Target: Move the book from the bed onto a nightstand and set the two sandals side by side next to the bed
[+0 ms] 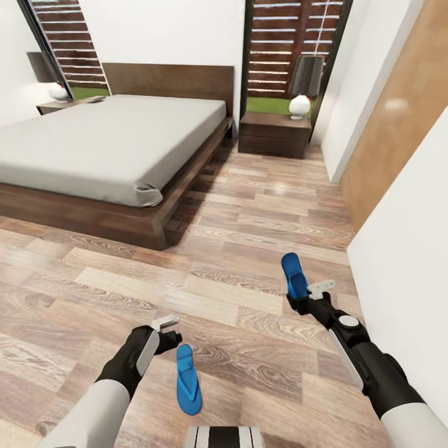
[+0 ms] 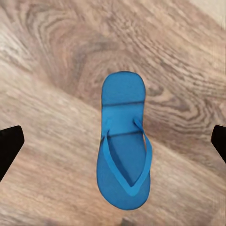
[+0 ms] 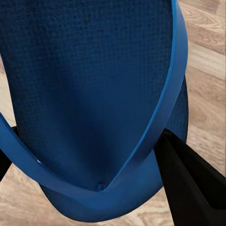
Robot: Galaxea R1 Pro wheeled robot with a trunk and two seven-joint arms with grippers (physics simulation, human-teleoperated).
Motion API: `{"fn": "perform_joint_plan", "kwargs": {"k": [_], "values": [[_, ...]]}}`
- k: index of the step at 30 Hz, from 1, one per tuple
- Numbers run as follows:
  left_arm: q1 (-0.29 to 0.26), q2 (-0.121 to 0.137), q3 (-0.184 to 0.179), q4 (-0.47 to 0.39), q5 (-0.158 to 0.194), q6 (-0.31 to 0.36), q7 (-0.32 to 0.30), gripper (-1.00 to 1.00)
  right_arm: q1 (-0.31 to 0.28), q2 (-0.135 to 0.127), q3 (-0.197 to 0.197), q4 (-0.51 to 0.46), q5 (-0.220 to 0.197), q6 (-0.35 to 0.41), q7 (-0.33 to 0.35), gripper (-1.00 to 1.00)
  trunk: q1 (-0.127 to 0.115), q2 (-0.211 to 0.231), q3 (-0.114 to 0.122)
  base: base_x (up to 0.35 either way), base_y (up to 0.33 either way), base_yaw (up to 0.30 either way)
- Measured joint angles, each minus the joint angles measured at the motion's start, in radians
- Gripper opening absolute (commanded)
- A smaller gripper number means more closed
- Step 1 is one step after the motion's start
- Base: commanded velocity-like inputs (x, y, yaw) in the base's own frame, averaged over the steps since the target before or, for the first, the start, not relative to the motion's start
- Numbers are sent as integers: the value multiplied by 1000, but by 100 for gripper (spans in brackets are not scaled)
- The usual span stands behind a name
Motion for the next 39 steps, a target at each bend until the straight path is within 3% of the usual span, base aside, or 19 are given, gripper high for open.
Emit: {"fn": "perform_joint_plan", "kwargs": {"k": [7,12,31,39], "values": [[0,-3,-1,-4,0,2,-4,100,0,0,6,-48,1,36,-2,-100,3,-2,-27,0,0,0],[0,-4,-28,-4,0,-1,-3,100,0,0,5,-86,2,65,-3,-100,5,-3,-46,0,0,0],[0,-5,-39,-4,1,-9,-4,100,0,0,7,-89,1,72,-2,-100,14,-7,-120,0,0,0],[0,-20,-38,-2,3,-82,-7,100,0,0,7,-89,2,72,-3,-100,18,-9,-151,0,0,0]]}}
